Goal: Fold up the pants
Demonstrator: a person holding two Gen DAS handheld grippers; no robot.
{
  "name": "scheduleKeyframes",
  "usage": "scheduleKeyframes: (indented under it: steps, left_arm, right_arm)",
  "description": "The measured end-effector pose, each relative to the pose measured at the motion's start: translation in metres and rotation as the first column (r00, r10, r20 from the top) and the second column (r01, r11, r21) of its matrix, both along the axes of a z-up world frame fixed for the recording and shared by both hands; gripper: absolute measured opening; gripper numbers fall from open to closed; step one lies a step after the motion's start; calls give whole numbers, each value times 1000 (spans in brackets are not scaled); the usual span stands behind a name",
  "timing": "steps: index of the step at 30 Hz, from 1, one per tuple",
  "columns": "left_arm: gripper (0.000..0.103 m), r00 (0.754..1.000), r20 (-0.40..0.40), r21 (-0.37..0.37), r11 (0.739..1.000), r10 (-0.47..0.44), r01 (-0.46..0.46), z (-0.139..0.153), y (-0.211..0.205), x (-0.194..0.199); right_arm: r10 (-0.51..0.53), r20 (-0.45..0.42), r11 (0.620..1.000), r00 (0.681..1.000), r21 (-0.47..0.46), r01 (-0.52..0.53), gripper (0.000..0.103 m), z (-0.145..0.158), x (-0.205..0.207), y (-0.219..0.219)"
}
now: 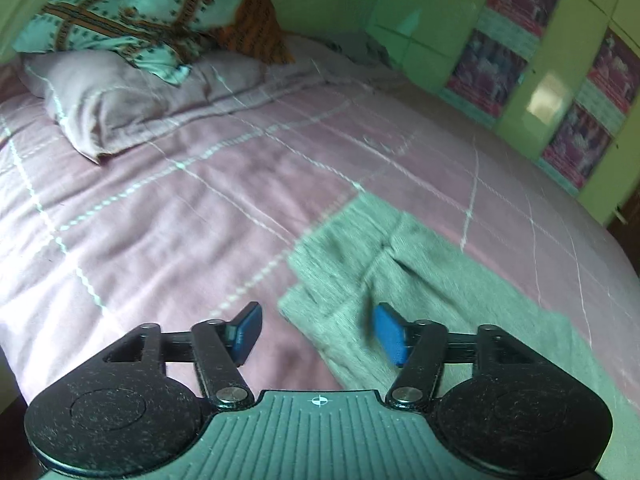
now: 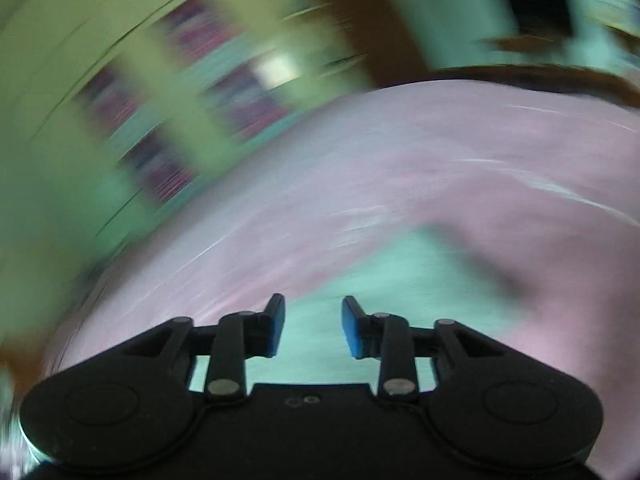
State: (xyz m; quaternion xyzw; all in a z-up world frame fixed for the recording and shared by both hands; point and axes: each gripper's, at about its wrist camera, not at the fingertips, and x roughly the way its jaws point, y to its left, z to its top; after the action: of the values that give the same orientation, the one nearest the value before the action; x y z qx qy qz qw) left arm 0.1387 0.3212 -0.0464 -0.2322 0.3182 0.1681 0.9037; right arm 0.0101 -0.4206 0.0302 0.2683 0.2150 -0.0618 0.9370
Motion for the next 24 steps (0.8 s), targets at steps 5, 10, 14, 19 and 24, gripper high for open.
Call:
scheduleKeyframes:
  steps: [5,10,14,19,24]
  left_arm:
    - [62,1000,-26,-57,998,16,-18,-7,16,12]
    - [62,997,-59,-119,992,-56,49,-20,23,32]
    - [62,995,-47,-172,982,-88,79,-33,24,35]
    - [42,998,10,-161,985,-62,62,-38,16,29]
    - [36,997,67,-145,988,-48,58,-37,12,18]
  right_arm:
    - [407,-8,912,913,-47,-407,68,11,122,110]
    - [647,-105,759,755,-3,-651,68,-9,242,214]
    - [726,-192,676,661,18,-737,66,-33,303,266]
    - [772,-243,614,587,49,-787,47,-51,326,283]
    - [866,-181,486,466,91,-869,33,-46,323,279]
